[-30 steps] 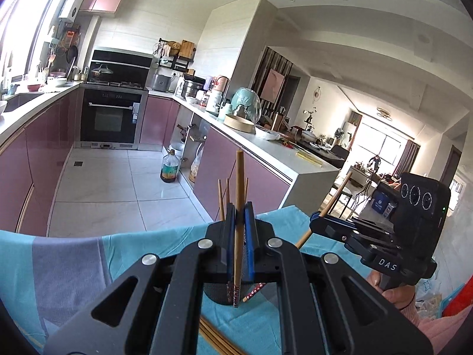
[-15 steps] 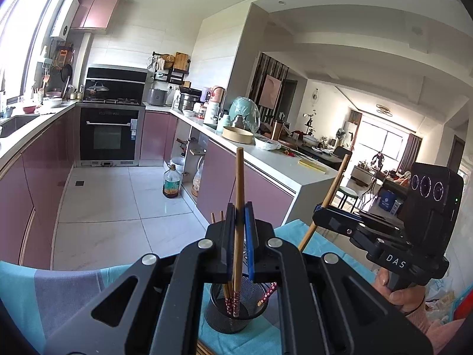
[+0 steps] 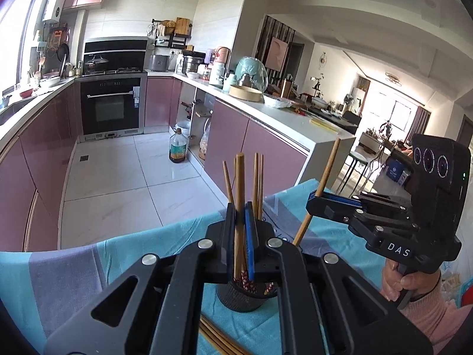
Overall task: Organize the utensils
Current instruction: 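Lower the chopsticks into the mesh cup and open both tools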
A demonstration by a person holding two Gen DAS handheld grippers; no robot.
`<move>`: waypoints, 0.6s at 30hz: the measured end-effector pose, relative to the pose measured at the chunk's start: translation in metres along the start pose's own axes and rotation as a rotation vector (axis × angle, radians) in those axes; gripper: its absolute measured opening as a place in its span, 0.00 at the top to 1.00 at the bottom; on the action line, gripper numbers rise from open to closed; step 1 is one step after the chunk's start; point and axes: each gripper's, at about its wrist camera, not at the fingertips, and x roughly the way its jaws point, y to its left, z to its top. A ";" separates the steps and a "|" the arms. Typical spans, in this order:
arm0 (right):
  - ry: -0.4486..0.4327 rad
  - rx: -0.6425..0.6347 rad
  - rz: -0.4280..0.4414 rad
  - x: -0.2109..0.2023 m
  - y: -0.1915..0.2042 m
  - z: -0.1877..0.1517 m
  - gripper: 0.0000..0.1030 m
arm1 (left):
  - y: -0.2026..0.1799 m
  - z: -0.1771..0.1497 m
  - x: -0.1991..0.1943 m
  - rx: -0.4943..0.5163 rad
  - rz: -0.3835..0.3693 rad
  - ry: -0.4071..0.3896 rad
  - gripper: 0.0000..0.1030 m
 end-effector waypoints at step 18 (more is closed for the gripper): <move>0.109 0.071 -0.032 0.037 -0.013 -0.010 0.91 | 0.018 0.003 0.064 -0.014 0.042 0.110 0.87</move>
